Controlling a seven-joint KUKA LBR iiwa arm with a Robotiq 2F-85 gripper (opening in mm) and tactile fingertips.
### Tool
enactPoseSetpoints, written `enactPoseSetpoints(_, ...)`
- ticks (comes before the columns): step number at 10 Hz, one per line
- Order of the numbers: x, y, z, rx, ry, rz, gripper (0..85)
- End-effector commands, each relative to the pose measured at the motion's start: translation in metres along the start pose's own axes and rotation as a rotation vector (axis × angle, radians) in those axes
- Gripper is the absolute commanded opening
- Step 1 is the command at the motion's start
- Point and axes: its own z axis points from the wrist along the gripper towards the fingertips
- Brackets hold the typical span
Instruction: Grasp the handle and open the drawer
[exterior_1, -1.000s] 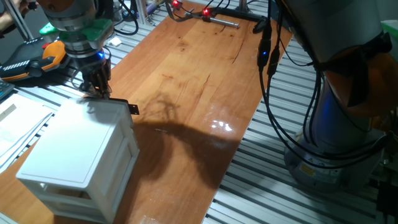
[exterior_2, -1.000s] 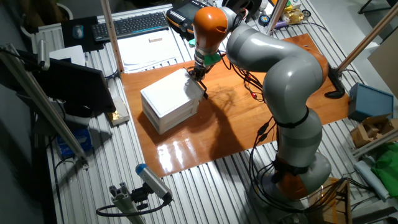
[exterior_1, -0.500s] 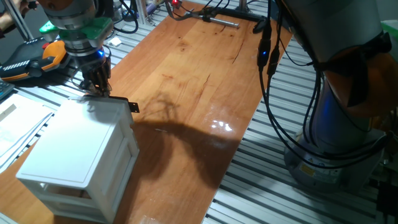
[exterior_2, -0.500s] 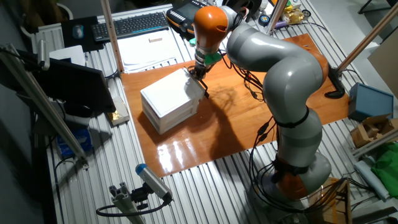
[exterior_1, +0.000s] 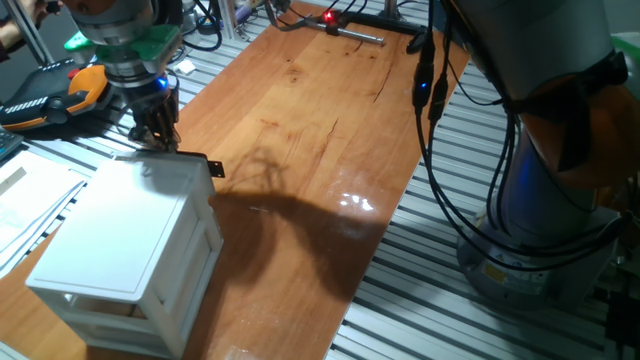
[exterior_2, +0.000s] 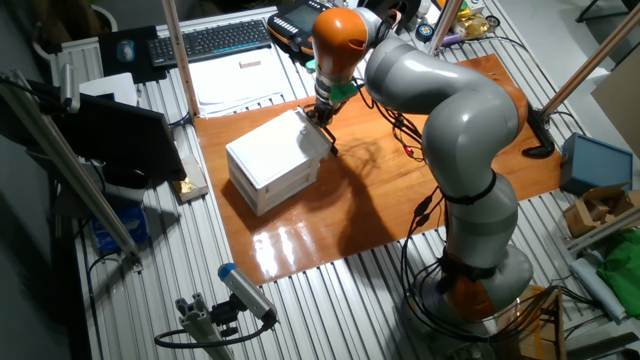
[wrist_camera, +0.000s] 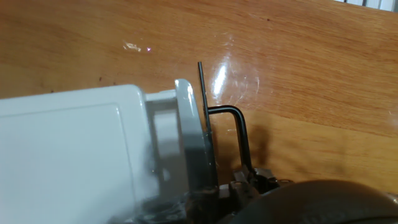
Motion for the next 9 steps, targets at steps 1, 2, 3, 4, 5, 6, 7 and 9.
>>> enactPoseSetpoints(1,0.000,-0.002,0.000,0.000,0.000,0.000,0.7)
enactPoseSetpoints(2,-0.001,-0.004,0.000,0.000,0.000,0.000,0.7)
enactPoseSetpoints(3,-0.001,-0.006,0.000,-0.002,0.001,0.000,0.7)
enactPoseSetpoints(4,-0.001,-0.008,0.000,-0.003,0.001,0.000,0.7)
enactPoseSetpoints(5,-0.001,-0.010,0.000,-0.005,0.002,0.000,0.7)
enactPoseSetpoints(6,0.000,-0.011,0.001,-0.005,0.002,-0.001,0.7)
enactPoseSetpoints(7,0.000,-0.012,0.001,-0.005,0.002,-0.001,0.7)
enactPoseSetpoints(9,-0.001,-0.014,0.001,-0.005,0.004,-0.001,0.7)
